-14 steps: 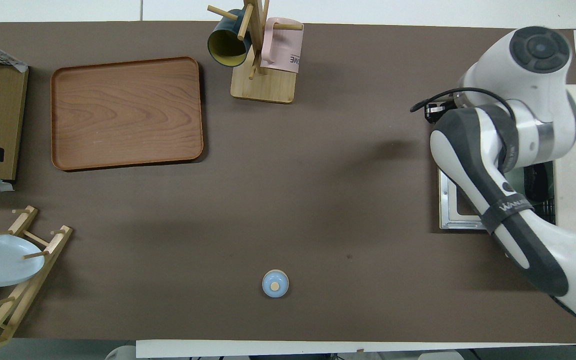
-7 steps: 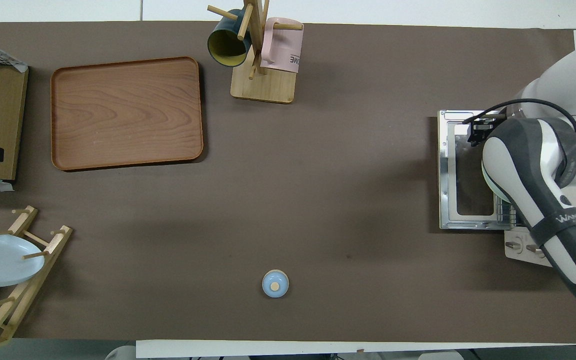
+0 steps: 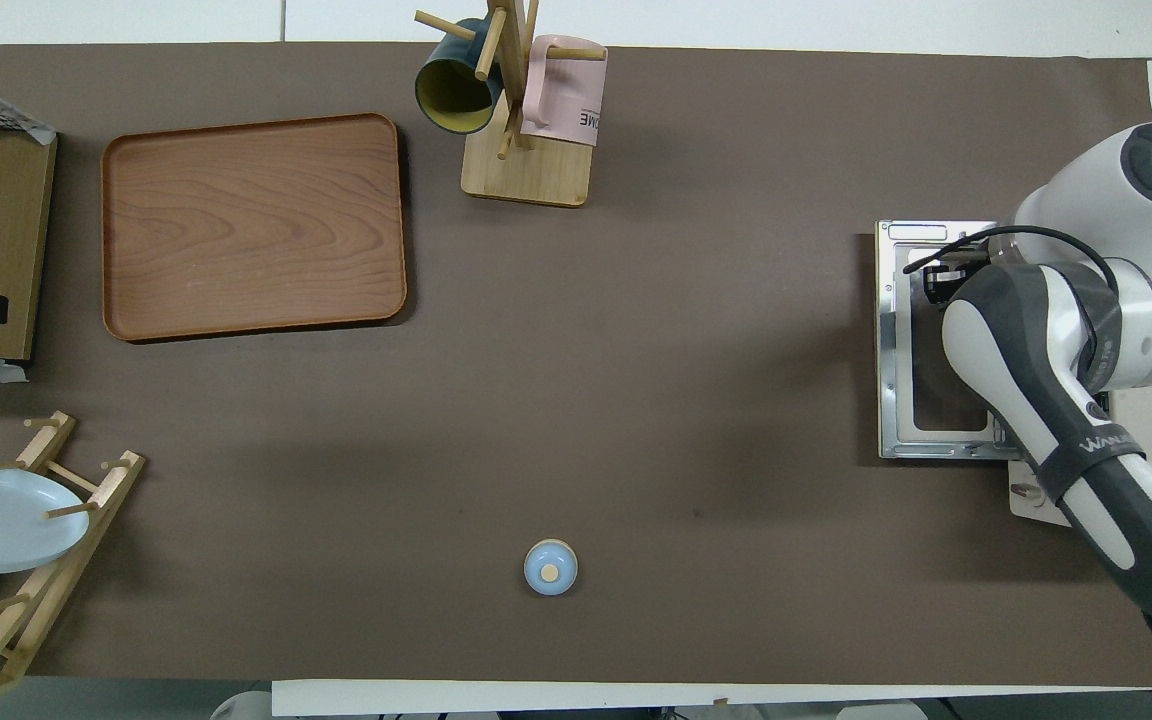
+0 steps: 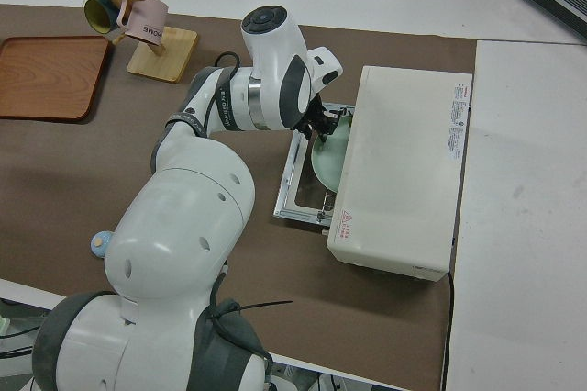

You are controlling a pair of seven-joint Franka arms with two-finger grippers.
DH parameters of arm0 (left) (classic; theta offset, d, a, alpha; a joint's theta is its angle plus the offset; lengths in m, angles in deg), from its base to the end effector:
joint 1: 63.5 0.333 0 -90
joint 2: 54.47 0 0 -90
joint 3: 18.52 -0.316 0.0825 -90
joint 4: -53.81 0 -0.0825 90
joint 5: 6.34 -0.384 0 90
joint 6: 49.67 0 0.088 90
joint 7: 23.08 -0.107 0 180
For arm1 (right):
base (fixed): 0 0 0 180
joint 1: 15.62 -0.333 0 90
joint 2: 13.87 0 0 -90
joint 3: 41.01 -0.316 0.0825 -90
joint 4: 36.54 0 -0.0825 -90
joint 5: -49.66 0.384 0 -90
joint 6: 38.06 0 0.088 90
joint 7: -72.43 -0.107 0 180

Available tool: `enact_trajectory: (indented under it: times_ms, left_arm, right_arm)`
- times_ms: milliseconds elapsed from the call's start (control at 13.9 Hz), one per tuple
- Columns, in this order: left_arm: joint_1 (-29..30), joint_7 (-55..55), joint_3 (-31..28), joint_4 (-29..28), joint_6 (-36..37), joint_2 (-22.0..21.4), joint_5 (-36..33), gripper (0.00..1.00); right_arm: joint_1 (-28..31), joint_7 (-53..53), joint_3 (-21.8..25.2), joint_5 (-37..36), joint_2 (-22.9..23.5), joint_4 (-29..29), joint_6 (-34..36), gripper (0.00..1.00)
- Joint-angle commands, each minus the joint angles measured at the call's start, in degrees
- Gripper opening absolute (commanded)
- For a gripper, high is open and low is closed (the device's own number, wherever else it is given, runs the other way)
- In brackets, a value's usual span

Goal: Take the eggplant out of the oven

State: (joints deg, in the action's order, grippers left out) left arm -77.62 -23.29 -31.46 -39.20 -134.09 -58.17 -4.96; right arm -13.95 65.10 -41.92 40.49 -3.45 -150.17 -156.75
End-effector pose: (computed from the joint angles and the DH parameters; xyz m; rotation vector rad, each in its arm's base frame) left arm 0.5239 -0.0096 0.6259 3.1006 -0.0413 -0.1355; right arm 0.5805 -0.0162 0.3680 2.9987 -0.0867 -0.1283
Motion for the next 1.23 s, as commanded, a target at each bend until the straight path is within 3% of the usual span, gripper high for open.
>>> enact_trajectory:
  times_ms: [0, 144, 288, 649, 865, 1081, 1153]
  left_arm:
    - [0.4, -0.8, 0.2, 0.7, 1.4, 0.3, 0.5, 1.00]
    - [0.4, -0.8, 0.2, 0.7, 1.2, 0.3, 0.5, 1.00]
    - [0.5, -1.0, 0.1, 0.7, 2.0, 0.3, 0.5, 1.00]
    - [3.6, -1.3, 0.0, -1.6, 2.2, -1.0, 0.5, 1.00]
    - [3.6, -0.8, 0.1, -10.2, -5.3, -4.9, -1.2, 1.00]
    - [1.4, 3.4, 1.4, -19.2, -13.6, -7.7, -1.3, 1.00]
    - [-1.2, 6.0, 1.9, -21.1, -15.9, -7.6, -1.3, 1.00]
  right_arm:
    - [-0.7, 0.6, -0.6, -1.3, -0.2, 1.3, 3.0, 0.00]
    - [-5.0, -1.4, -0.7, -1.1, 1.3, 5.8, 7.2, 0.00]
    - [-13.5, -13.7, -0.8, -0.5, 3.6, 13.0, 10.7, 0.00]
    - [-29.3, -40.0, -1.6, 7.8, 24.6, 40.2, 12.9, 0.00]
    - [-36.3, -53.4, -1.6, 7.9, 36.6, 56.0, 12.7, 0.00]
    - [-40.5, -62.0, -1.7, 7.9, 37.6, 57.6, 11.5, 0.06]
    - [-41.1, -65.8, -1.8, 8.0, 37.4, 57.1, 9.4, 0.25]
